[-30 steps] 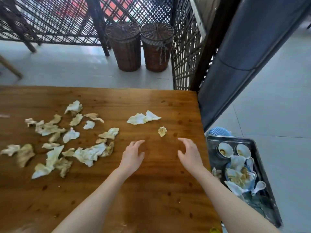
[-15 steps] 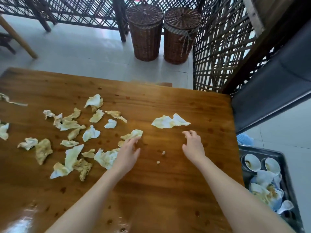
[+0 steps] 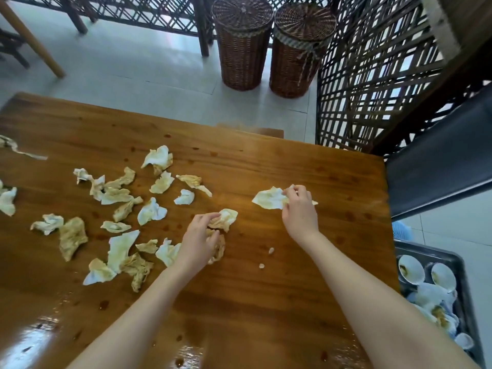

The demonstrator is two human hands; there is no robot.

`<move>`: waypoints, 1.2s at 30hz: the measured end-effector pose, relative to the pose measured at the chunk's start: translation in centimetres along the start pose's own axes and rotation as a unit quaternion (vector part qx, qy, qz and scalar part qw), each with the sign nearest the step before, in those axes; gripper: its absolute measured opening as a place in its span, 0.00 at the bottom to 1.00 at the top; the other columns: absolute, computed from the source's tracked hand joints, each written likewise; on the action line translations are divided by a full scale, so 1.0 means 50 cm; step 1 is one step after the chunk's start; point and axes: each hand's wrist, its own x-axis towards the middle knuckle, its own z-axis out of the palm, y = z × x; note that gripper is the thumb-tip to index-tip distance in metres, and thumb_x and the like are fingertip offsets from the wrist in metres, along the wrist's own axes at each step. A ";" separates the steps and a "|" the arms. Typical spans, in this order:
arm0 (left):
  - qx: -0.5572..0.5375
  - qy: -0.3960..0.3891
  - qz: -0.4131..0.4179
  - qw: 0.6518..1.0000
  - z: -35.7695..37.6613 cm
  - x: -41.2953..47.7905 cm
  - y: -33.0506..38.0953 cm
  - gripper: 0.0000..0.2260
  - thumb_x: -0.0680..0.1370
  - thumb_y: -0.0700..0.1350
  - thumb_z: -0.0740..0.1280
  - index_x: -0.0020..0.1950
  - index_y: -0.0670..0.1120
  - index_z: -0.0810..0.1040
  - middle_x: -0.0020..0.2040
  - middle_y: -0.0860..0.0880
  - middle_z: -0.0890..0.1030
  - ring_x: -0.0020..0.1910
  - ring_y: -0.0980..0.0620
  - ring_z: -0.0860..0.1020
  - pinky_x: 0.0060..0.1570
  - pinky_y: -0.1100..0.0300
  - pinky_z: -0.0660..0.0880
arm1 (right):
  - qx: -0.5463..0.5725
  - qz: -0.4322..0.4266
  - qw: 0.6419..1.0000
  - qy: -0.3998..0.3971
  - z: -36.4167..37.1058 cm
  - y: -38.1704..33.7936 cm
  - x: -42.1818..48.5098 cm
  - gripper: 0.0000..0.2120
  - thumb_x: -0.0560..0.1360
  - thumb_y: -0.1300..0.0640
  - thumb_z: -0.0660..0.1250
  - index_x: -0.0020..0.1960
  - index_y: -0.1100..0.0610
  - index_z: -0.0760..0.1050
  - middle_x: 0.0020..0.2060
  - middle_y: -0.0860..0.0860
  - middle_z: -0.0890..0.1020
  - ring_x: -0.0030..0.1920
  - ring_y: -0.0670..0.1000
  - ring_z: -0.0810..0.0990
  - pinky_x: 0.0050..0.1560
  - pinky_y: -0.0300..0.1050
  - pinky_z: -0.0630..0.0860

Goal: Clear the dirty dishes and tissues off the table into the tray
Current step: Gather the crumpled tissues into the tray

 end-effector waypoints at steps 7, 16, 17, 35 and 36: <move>-0.015 0.002 -0.002 1.000 -0.022 0.000 -0.018 0.18 0.79 0.42 0.66 0.69 0.48 0.72 0.64 0.50 0.73 0.63 0.52 0.72 0.63 0.57 0.72 | -0.090 0.076 0.982 -0.146 0.060 -0.017 0.027 0.25 0.78 0.42 0.60 0.73 0.45 0.61 0.76 0.56 0.54 0.76 0.58 0.48 0.70 0.63 0.57; -0.008 -0.015 0.016 1.000 -0.012 -0.018 -0.011 0.17 0.80 0.42 0.64 0.69 0.49 0.72 0.66 0.51 0.72 0.65 0.53 0.71 0.62 0.63 0.68 | -0.060 0.075 0.995 -0.037 0.049 -0.004 -0.035 0.12 0.77 0.67 0.58 0.53 0.53 0.74 0.52 0.53 0.73 0.52 0.52 0.69 0.52 0.46 0.72; -0.004 -0.021 0.025 0.999 -0.005 -0.020 -0.005 0.17 0.80 0.42 0.65 0.68 0.49 0.72 0.66 0.51 0.72 0.65 0.54 0.71 0.63 0.64 0.67 | -0.050 0.092 0.994 -0.032 0.043 0.003 -0.045 0.12 0.78 0.68 0.57 0.52 0.53 0.74 0.52 0.53 0.73 0.51 0.51 0.69 0.52 0.45 0.72; 0.091 -0.198 0.126 0.968 0.162 -0.060 0.075 0.09 0.77 0.39 0.69 0.56 0.49 0.79 0.50 0.54 0.75 0.49 0.56 0.74 0.48 0.68 0.70 | 0.107 0.234 0.965 0.052 -0.071 0.115 -0.287 0.10 0.78 0.65 0.61 0.54 0.55 0.78 0.52 0.51 0.74 0.53 0.49 0.73 0.50 0.38 0.69; 0.098 -0.195 0.129 0.967 0.164 -0.062 0.074 0.09 0.77 0.38 0.68 0.56 0.48 0.79 0.50 0.53 0.76 0.49 0.56 0.75 0.48 0.68 0.70 | 0.109 0.236 0.964 0.056 -0.075 0.118 -0.297 0.10 0.78 0.65 0.62 0.54 0.55 0.78 0.52 0.51 0.74 0.53 0.49 0.73 0.50 0.38 0.69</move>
